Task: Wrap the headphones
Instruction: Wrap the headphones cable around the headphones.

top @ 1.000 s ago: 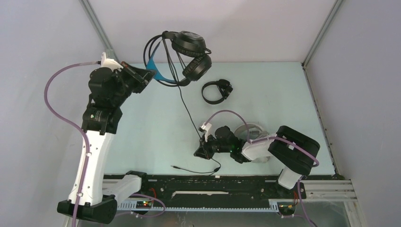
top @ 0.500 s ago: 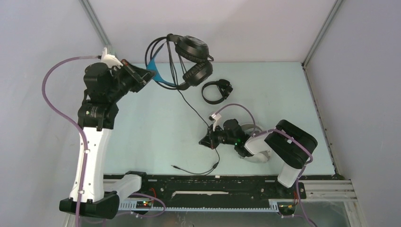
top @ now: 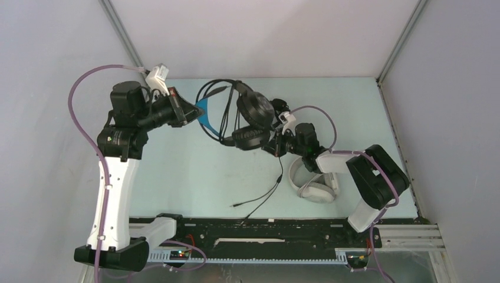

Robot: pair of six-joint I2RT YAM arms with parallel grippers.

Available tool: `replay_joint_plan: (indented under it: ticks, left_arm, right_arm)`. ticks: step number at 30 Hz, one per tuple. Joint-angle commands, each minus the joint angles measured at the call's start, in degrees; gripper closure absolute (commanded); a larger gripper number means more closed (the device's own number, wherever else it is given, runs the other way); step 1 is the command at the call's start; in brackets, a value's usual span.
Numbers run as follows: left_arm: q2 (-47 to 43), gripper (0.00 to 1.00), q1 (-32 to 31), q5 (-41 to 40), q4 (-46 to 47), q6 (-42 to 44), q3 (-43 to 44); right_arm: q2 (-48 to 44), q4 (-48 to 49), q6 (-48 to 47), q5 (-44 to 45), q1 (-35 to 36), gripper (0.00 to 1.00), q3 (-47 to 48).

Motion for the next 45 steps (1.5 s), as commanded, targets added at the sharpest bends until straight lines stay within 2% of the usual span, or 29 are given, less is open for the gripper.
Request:
replay_joint_plan:
  ticks: [1,6,13,19,26,36,45]
  left_arm:
    - [-2.52,1.00,0.42,4.39,-4.39,9.29,1.87]
    - [-3.23,1.00,-1.11,3.10,-6.87,15.46,0.16]
    - [-3.54,1.00,-9.21,-11.35,-12.40,26.83,-0.70]
    - [-5.66,1.00,-12.31,-21.95,-11.05,30.04,-3.34]
    - [-6.00,1.00,-18.97,-32.74,-10.82,35.64,-5.10]
    - [-5.06,1.00,-24.20,-34.51,-9.60,40.53,-7.14]
    - [-2.60,1.00,-25.38,-41.05,-8.98,41.35,-8.16]
  right_arm:
    - [-4.49,-8.00,-2.32,-0.70,-0.91,1.00,5.94]
    - [-6.63,-17.41,-5.35,-1.57,-2.67,1.00,12.79]
    - [-10.29,-31.20,-8.19,-7.06,-4.74,1.00,22.38]
    - [-14.31,-43.54,-11.52,-10.59,-4.77,1.00,27.85]
    - [-16.03,-54.53,-11.50,-14.74,-4.12,1.00,34.55]
    - [-14.39,-63.27,-13.28,-15.13,-3.15,1.00,43.06]
    - [-14.53,-67.39,-13.52,-18.04,-2.54,1.00,46.75]
